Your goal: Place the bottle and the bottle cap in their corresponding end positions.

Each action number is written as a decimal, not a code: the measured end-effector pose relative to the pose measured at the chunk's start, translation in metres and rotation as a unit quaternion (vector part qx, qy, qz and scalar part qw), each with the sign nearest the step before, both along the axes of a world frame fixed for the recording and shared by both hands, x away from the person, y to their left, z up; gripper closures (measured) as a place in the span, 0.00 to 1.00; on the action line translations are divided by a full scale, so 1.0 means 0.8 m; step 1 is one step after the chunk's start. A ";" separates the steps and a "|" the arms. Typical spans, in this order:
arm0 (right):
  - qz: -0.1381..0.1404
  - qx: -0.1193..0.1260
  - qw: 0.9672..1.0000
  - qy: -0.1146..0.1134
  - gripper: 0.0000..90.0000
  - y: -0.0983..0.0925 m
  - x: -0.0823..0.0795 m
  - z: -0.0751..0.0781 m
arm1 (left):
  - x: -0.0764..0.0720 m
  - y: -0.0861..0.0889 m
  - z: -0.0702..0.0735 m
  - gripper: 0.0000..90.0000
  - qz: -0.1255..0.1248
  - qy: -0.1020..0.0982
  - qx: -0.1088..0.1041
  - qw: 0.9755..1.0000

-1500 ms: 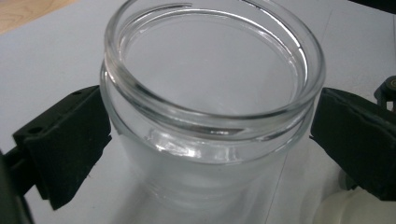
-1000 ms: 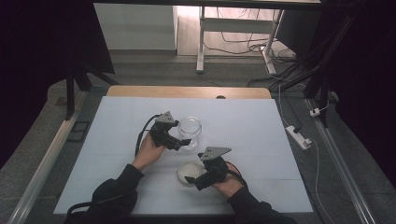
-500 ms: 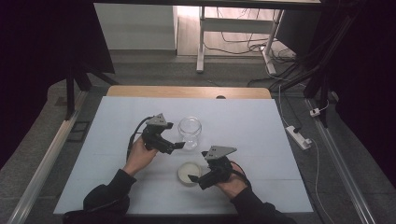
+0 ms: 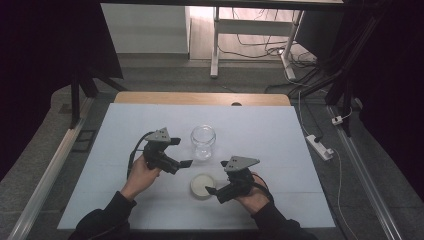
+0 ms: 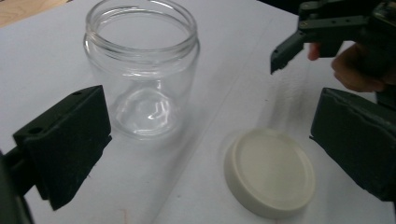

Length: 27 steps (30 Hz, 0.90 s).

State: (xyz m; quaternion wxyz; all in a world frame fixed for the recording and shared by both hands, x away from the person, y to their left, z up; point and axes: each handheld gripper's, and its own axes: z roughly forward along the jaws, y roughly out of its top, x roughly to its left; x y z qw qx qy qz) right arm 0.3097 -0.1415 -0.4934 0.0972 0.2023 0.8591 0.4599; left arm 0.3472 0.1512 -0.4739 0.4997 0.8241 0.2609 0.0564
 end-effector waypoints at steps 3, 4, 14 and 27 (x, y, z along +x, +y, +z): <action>-0.005 -0.002 1.000 -0.004 0.00 -0.003 -0.001 0.003 | -0.010 0.003 0.000 0.00 0.001 -0.004 -0.001 1.000; -0.006 -0.002 1.000 -0.004 0.00 -0.004 -0.002 0.003 | -0.012 0.004 0.001 0.00 0.000 -0.004 -0.001 1.000; -0.020 0.004 1.000 -0.004 0.00 -0.022 -0.013 0.011 | -0.041 0.019 0.001 0.00 0.007 0.008 -0.011 1.000; -0.074 0.021 0.997 -0.011 0.00 -0.068 -0.027 0.021 | -0.088 0.052 0.001 0.00 0.045 -0.003 -0.001 0.999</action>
